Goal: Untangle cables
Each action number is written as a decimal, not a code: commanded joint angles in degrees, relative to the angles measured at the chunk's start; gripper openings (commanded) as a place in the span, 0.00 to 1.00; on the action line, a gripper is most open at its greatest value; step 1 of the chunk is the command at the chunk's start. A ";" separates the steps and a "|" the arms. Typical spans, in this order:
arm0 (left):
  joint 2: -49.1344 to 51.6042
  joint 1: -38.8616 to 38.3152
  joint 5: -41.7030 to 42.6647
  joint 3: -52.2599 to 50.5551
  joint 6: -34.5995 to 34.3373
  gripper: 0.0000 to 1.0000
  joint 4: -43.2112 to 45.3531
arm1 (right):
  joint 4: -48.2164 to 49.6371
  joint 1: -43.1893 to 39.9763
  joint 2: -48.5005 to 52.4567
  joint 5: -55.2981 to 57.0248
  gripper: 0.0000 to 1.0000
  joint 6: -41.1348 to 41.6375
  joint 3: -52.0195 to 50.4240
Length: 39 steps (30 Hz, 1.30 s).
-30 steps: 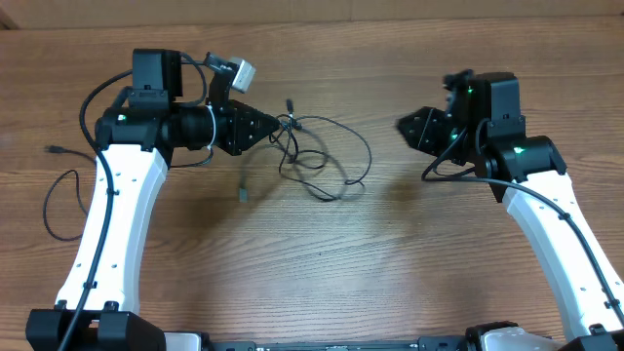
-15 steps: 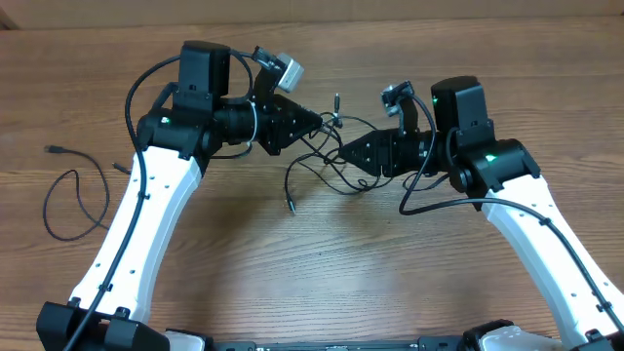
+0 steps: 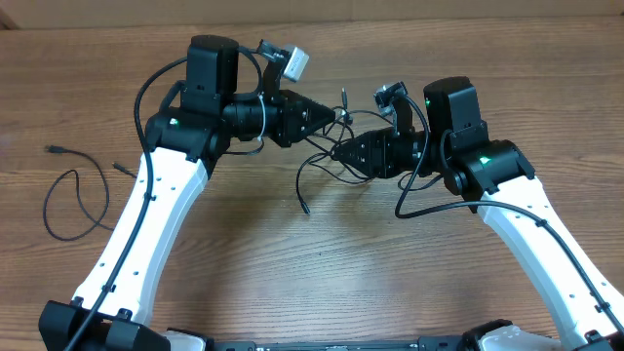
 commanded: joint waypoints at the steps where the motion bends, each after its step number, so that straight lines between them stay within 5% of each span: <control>1: -0.48 -1.20 3.91 0.76 -9.25 0.04 2.69 | 0.48 0.22 -0.42 1.75 0.38 -0.17 0.68; 8: -0.48 -2.40 6.91 0.76 -18.27 0.04 6.36 | 1.75 0.22 -0.42 5.57 0.29 3.15 0.68; 13: -0.48 -2.29 5.88 0.76 -21.31 0.04 6.32 | 3.08 0.22 -0.42 9.92 0.04 7.85 0.68; 18: -0.46 -1.38 -3.30 0.76 -17.46 0.04 4.90 | 0.79 0.22 -0.42 11.17 0.04 9.07 0.68; 24: -0.46 0.17 -25.70 0.76 -14.62 0.04 -2.84 | -15.72 0.22 -0.42 17.94 0.04 5.38 0.68; 32: -0.46 0.31 -21.42 0.76 -9.22 0.04 -4.35 | -22.18 0.20 -0.42 33.99 0.04 7.26 0.68; 33: -0.46 0.31 -21.42 0.76 -9.16 0.04 -4.42 | -21.09 0.20 -0.42 34.42 0.11 8.72 0.68; 34: -0.46 0.31 -21.03 0.76 -8.81 0.04 -4.44 | -20.24 0.22 -0.42 34.14 0.34 9.09 0.68; 35: -0.46 0.31 -20.44 0.76 -8.26 0.04 -4.44 | -19.34 0.22 -0.42 33.62 0.46 9.07 0.68; 36: -0.46 0.31 -19.71 0.76 -7.69 0.04 -4.44 | -18.62 0.22 -0.42 33.33 0.53 9.05 0.68; 39: -0.46 0.31 -19.10 0.76 -7.13 0.04 -4.42 | -17.79 0.20 -0.42 33.40 0.52 9.05 0.68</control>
